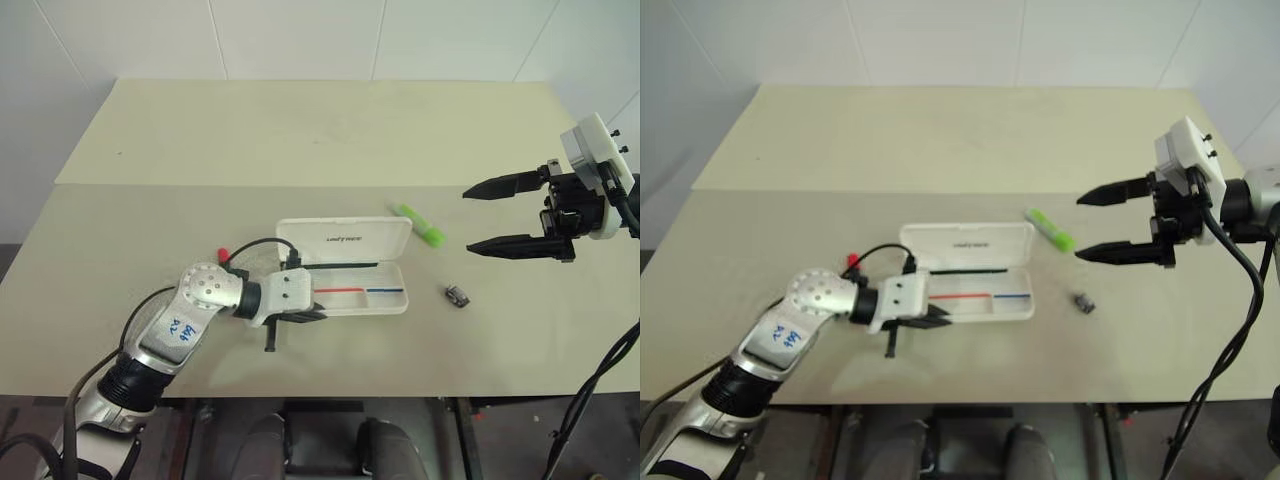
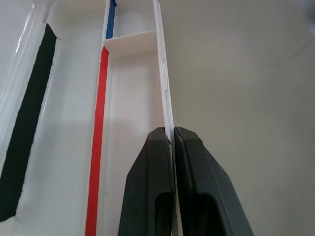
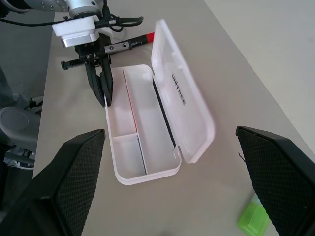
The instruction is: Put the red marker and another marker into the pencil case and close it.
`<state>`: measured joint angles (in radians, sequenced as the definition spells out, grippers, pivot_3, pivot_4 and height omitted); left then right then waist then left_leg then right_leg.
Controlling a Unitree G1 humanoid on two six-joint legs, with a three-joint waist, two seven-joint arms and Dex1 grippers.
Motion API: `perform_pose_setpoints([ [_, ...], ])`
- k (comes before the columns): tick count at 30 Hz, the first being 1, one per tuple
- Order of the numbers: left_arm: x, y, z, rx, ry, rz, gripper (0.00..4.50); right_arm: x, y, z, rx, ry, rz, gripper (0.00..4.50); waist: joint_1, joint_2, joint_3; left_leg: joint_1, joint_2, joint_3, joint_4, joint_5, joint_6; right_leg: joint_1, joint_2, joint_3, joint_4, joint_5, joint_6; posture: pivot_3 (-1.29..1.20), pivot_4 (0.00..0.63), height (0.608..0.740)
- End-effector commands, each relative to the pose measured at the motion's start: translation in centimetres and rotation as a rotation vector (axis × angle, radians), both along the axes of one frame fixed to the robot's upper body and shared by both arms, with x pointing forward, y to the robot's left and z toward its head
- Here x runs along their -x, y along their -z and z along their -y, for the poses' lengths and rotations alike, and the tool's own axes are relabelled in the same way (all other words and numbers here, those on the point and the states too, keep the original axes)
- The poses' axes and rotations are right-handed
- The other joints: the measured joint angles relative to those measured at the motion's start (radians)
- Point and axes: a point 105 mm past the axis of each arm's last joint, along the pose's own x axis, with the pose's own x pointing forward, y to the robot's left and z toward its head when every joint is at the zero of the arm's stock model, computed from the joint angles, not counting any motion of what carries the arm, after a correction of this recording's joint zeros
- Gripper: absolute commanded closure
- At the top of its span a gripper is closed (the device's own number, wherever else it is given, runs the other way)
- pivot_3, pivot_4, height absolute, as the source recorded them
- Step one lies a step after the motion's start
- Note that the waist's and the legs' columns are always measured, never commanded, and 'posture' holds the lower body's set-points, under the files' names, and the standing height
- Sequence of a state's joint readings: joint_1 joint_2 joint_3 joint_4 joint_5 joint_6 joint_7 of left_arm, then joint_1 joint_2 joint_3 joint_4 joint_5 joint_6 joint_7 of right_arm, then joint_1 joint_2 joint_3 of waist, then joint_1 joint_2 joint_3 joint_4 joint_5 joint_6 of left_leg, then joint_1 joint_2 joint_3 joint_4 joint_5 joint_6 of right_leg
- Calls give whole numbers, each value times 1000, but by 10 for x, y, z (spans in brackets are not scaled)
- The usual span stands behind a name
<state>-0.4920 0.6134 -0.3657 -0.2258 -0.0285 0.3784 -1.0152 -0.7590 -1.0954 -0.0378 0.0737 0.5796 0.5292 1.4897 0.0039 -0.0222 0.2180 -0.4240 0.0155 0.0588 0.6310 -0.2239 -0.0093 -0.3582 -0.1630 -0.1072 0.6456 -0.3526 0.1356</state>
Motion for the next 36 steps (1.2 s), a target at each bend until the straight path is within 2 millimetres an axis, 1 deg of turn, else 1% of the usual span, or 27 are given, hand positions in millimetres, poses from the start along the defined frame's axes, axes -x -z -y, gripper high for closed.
perform_pose_setpoints([
  [1,-3,-5,5,26,-37,24,4468,5,-10,1,-8,-3,50,0,0,0,0,0,0,0,0,0,0,0,0,0,0,0,0,0,150,740],
  [4,-5,-9,9,57,-89,-4,3705,4,-10,1,-12,-2,49,0,1,0,0,0,0,0,0,0,0,0,0,0,0,0,0,0,150,740],
  [6,-5,-10,10,64,-108,-18,3030,4,-9,0,-13,-2,49,0,2,0,0,0,0,0,0,0,0,0,0,0,0,0,0,0,150,740],
  [11,11,-15,14,89,-64,-67,1374,2,-9,-1,-15,-7,49,0,2,0,0,0,0,0,0,0,0,0,0,0,0,0,0,0,150,740],
  [13,14,-19,15,106,-64,-77,723,1,-10,-2,-15,-12,50,0,2,0,0,0,0,0,0,0,0,0,0,0,0,0,0,0,150,740],
  [15,22,-24,14,122,-43,-114,78,1,-9,-3,-15,-17,49,0,2,0,0,0,0,0,0,0,0,0,0,0,0,0,0,0,150,740],
  [19,38,-32,7,139,-22,-199,31,-2,-8,-3,-11,-18,44,0,-3,0,0,0,0,0,0,0,0,0,0,0,0,0,0,0,150,740],
  [22,48,-35,-3,121,-14,-217,31,-6,-1,-1,6,-1,30,0,-4,0,0,0,0,-1,0,0,0,0,0,0,0,0,0,0,150,740],
  [23,52,-39,-8,124,-15,-228,31,-11,3,2,17,27,26,0,-4,0,0,0,0,0,0,0,0,0,0,0,-1,0,0,0,150,740],
  [26,63,-57,-19,163,-8,-220,31,-29,12,12,37,130,23,0,-4,0,0,1,0,0,0,0,0,1,0,1,-2,0,0,0,150,740],
  [29,75,-82,-28,220,29,-195,31,-42,17,20,41,204,24,0,-5,0,0,1,0,0,0,0,0,0,0,1,-2,0,0,0,150,740],
  [31,73,-105,-39,263,3,-140,31,-56,20,25,41,282,35,0,-4,0,0,1,0,0,-1,0,0,1,0,0,-2,0,0,0,150,740],
  [33,64,-129,-61,278,-81,-45,31,-74,27,30,41,388,52,0,-5,0,0,1,0,-1,0,0,0,0,0,0,-2,0,0,0,150,740],
  [36,52,-143,-80,268,-183,32,31,-85,35,32,48,445,52,0,-7,0,0,1,0,0,0,0,0,1,0,1,-2,0,0,0,150,740],
])
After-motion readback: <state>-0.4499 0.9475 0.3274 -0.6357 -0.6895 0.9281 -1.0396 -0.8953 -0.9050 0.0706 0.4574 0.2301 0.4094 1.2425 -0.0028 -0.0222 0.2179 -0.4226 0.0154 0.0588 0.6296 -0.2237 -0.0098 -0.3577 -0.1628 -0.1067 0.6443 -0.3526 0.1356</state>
